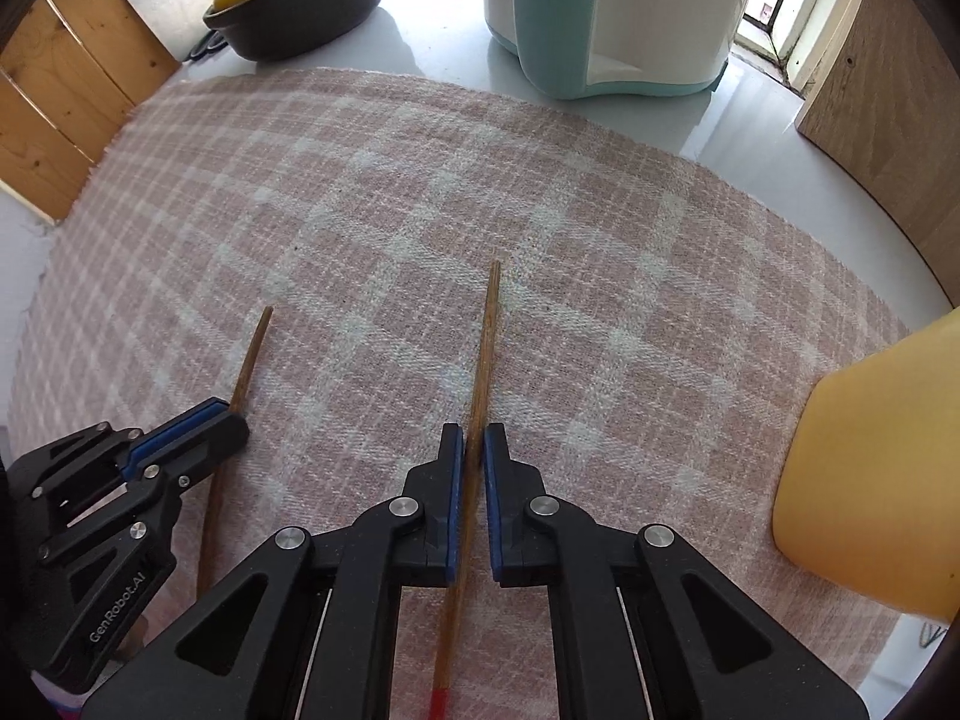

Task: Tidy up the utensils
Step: 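Close the left gripper on a chopstick while the right gripper grasps the other chopstick, then lift and carry both chopsticks upright with both tools over the yellow container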

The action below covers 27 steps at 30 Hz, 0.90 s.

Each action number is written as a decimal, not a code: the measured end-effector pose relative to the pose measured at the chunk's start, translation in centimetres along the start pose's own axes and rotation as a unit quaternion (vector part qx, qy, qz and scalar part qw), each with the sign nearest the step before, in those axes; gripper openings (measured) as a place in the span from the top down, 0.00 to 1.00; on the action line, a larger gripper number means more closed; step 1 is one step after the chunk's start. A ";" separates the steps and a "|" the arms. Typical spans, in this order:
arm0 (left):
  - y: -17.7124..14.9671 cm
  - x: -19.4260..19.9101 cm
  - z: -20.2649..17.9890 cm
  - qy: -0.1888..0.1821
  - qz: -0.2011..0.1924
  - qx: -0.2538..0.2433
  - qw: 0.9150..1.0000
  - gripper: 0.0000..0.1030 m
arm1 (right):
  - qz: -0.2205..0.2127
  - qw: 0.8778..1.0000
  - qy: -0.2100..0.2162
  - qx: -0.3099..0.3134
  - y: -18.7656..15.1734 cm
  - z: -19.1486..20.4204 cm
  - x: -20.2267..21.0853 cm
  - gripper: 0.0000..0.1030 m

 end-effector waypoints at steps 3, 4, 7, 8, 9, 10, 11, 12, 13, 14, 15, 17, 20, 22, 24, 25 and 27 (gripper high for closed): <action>-0.5 0.6 0.1 -0.003 -0.004 0.004 1.000 0.96 | -0.014 1.000 0.009 -0.006 -0.9 -0.1 1.1 0.95; -0.7 0.9 0.0 -0.001 -0.006 0.001 1.000 0.96 | -0.018 1.000 0.012 -0.007 -1.2 -0.3 1.4 0.95; -1.1 1.7 -0.3 0.000 -0.015 -0.005 1.000 0.96 | -0.030 0.999 0.014 -0.007 -2.3 -0.5 2.5 0.95; -1.1 2.1 -0.4 -0.002 -0.018 -0.007 1.000 0.96 | -0.034 0.999 0.015 -0.008 -2.5 -0.6 2.9 0.95; -1.2 2.4 -0.5 -0.003 -0.022 -0.007 1.000 0.96 | -0.039 0.999 0.017 -0.010 -2.8 -0.7 3.3 0.95; -1.2 2.8 -0.7 -0.004 -0.026 -0.008 1.000 0.96 | -0.044 0.999 0.021 -0.013 -3.0 -0.8 3.7 0.96; -1.3 3.3 -0.8 -0.006 -0.030 -0.009 0.999 0.96 | -0.050 0.998 0.026 -0.018 -3.2 -0.9 4.1 0.96; -1.3 3.7 -1.0 -0.006 -0.035 -0.010 0.999 0.96 | -0.055 0.998 0.030 -0.022 -3.5 -1.0 4.5 0.96; -1.3 4.2 -1.2 -0.007 -0.040 -0.012 0.999 0.96 | -0.062 0.997 0.033 -0.025 -3.5 -1.2 4.9 0.96; -1.3 4.7 -1.4 -0.009 -0.045 -0.014 0.999 0.96 | -0.070 0.997 0.035 -0.025 -3.8 -1.2 5.3 0.96; -1.3 5.1 -1.7 -0.010 -0.049 -0.016 0.999 0.96 | -0.076 0.996 0.035 -0.026 -4.0 -1.3 5.8 0.96; -1.3 6.0 -2.3 -0.015 -0.057 -0.021 0.998 0.96 | -0.089 0.995 0.038 -0.026 -4.2 -1.3 6.6 0.96; -1.3 7.2 -3.1 -0.022 -0.067 -0.028 0.997 0.96 | -0.106 0.993 0.046 -0.034 -4.6 -1.3 7.9 0.96; -1.4 7.9 -3.7 -0.028 -0.072 -0.033 0.996 0.96 | -0.116 0.991 0.047 -0.038 -4.8 -1.3 8.6 0.96; -1.5 8.5 -4.3 -0.034 -0.077 -0.037 0.996 0.96 | -0.125 0.990 0.047 -0.039 -5.2 -1.5 9.4 0.96; -1.5 8.9 -4.6 -0.036 -0.081 -0.040 0.995 0.96 | -0.130 0.990 0.047 -0.040 -5.4 -1.6 9.8 0.96; -1.6 9.6 -5.2 -0.040 -0.087 -0.046 0.994 0.96 | -0.140 0.988 0.048 -0.041 -5.8 -1.7 10.7 0.96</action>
Point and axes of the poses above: each gripper's, at about its wrist camera, not at the fingertips, and x roughly against the way its jaws point, z to its left, y to its top, the point moved 10 cm from there along -x, roughly the way its jaws point, and after that the axes turned 3 degrees about x, right-handed, at the moved point
